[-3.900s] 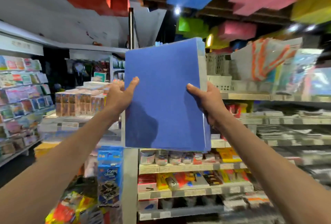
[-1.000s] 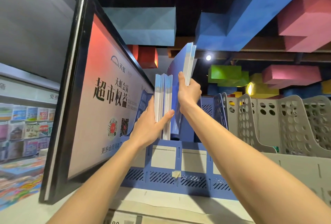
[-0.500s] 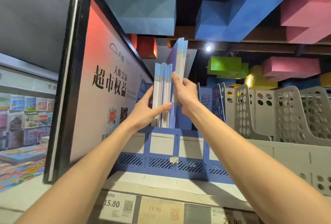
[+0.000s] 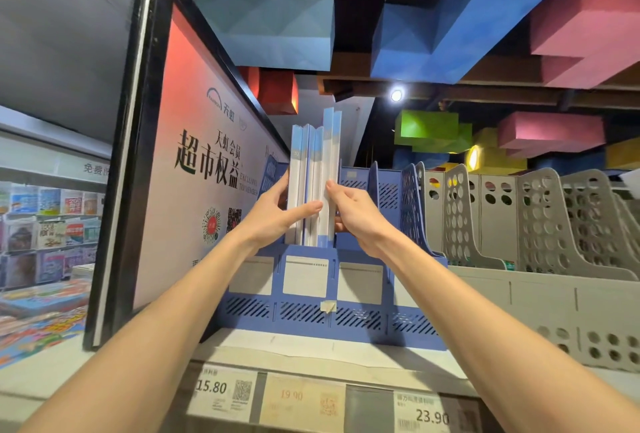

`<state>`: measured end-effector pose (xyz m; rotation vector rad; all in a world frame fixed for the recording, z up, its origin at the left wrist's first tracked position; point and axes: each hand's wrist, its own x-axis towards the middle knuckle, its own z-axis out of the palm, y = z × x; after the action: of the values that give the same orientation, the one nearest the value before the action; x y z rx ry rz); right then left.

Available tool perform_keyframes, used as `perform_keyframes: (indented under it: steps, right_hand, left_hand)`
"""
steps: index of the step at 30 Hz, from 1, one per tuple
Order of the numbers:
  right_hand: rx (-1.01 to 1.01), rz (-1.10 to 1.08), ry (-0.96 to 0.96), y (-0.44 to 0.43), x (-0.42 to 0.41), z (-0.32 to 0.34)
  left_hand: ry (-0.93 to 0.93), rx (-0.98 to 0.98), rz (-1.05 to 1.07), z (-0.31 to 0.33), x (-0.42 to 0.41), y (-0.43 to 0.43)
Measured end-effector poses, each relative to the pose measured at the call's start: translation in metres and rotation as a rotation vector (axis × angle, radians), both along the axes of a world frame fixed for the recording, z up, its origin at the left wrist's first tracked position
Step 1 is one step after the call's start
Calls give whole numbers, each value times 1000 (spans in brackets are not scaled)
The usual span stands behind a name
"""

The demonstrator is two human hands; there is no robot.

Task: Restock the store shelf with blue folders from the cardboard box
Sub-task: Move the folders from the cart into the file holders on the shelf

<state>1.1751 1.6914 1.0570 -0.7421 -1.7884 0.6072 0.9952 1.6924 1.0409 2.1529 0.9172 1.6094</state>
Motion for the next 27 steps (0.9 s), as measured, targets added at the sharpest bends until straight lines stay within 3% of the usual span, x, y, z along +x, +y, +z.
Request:
perform_keyframes:
  steps: [12, 19, 27]
  right_hand:
    - [-152, -80, -55, 0, 2, -8]
    - [-15, -325, -305, -16, -7, -13]
    - [44, -462, -313, -44, -6, -15]
  left_hand:
    - [-16, 0, -33, -1, 1, -1]
    - [-39, 19, -65, 0, 1, 7]
    - [-56, 65, 115, -5, 6, -21]
